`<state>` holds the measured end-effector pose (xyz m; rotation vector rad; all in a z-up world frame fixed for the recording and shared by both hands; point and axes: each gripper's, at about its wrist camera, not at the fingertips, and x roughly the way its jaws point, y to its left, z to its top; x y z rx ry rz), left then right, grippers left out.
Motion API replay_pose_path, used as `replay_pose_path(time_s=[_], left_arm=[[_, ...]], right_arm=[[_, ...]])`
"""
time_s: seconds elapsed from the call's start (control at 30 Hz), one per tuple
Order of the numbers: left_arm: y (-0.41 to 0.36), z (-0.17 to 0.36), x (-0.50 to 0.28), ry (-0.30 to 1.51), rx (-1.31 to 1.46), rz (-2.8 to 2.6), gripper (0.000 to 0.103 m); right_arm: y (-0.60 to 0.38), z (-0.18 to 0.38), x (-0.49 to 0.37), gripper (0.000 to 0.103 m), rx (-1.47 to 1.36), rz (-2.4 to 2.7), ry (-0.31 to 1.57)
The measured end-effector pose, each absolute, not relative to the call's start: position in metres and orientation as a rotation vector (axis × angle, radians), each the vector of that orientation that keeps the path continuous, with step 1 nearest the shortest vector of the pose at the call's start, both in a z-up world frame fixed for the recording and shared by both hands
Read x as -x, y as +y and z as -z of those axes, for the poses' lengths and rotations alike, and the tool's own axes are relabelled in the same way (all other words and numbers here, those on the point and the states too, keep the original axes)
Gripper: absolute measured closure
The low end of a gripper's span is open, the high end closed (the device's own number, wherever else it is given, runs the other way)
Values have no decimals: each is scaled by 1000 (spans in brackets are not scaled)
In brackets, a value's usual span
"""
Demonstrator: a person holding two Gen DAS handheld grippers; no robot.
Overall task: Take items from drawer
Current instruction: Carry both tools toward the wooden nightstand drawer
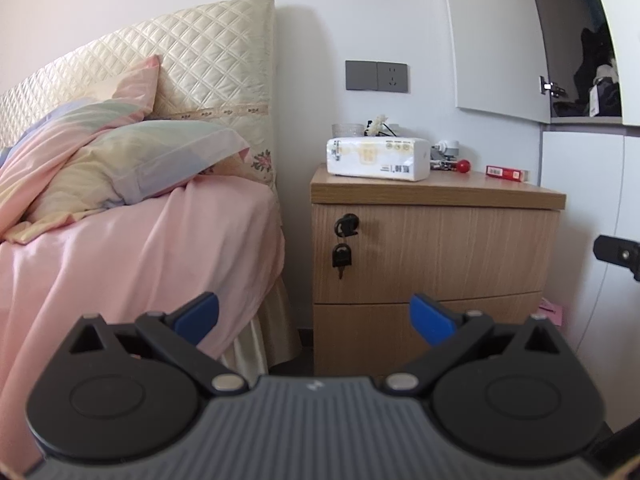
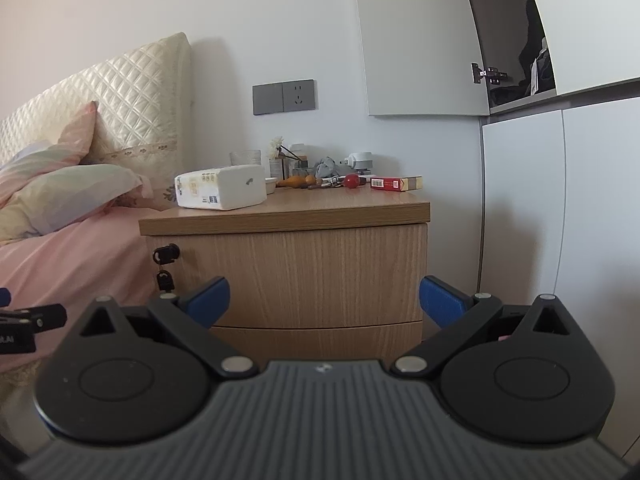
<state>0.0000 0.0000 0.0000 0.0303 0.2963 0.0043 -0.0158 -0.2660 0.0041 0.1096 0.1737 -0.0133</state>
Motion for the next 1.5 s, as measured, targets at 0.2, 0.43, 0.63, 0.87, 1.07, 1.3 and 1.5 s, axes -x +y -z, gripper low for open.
replay_pose_path(time_s=[0.2,0.43,0.63,0.87,1.07,1.3,1.5], left_arm=[[0,0,0,299,-31,-6,0],[-1,-3,5,292,-19,-7,0],[1,-6,9,292,-28,-7,0],[4,-9,14,289,-38,-7,0],[0,-8,14,291,-45,-9,0],[-5,-7,11,293,-54,-10,0],[-9,-4,11,290,-65,-10,0]], right_arm=[[-265,-4,16,0,-105,12,179],[-266,-4,16,0,-102,11,182],[-267,-4,17,0,-103,12,183],[-266,-3,16,0,-100,4,189],[-266,-3,16,0,-96,4,191],[-269,-3,16,0,-93,6,194],[-271,-2,17,0,-94,12,197]])
